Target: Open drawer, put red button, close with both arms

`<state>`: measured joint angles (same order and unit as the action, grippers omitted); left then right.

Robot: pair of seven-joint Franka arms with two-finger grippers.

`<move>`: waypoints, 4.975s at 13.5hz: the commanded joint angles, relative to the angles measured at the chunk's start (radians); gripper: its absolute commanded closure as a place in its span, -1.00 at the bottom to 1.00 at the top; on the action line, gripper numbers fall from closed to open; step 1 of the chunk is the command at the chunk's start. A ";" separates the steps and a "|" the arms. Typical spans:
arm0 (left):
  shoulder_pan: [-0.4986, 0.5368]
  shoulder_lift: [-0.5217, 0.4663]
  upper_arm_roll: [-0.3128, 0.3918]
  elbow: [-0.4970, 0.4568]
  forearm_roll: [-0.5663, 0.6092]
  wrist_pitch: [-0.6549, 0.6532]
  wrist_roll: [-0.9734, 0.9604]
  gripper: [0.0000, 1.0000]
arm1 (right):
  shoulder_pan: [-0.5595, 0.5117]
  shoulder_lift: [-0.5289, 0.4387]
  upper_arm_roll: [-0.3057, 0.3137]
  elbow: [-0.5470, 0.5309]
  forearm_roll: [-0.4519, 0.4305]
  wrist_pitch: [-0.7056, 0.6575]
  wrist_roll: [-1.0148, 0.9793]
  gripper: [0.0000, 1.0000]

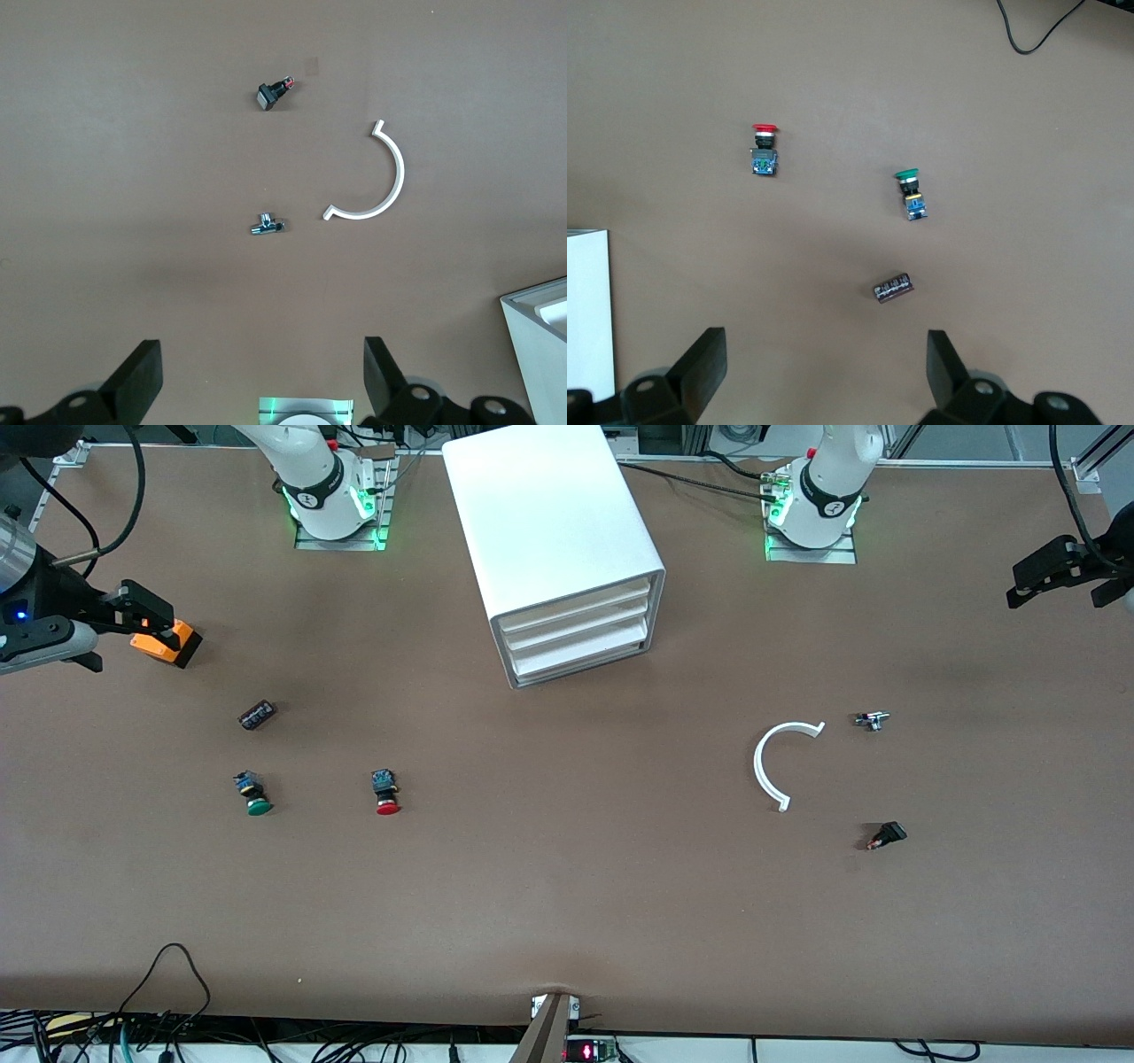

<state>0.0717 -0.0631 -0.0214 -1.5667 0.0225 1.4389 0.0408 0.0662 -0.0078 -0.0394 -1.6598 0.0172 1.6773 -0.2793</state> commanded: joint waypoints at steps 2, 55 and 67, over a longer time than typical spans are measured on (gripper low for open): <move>0.008 0.017 -0.003 0.031 -0.003 -0.017 0.007 -1.00 | -0.003 0.009 0.006 0.025 0.000 -0.019 0.012 -1.00; -0.360 0.819 -0.292 -0.228 -1.400 0.383 0.765 0.84 | 0.247 0.626 0.013 -0.227 0.109 0.898 0.196 -0.75; -0.273 0.822 -0.272 -0.222 -1.478 0.462 0.749 0.84 | 0.238 0.452 0.007 -0.161 0.110 0.600 0.176 1.00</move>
<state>-0.2106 0.7645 -0.3013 -1.7909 -1.4027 1.8348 0.8092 0.3085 0.5455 -0.0295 -1.8439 0.1099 2.4173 -0.0897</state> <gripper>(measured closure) 0.894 0.590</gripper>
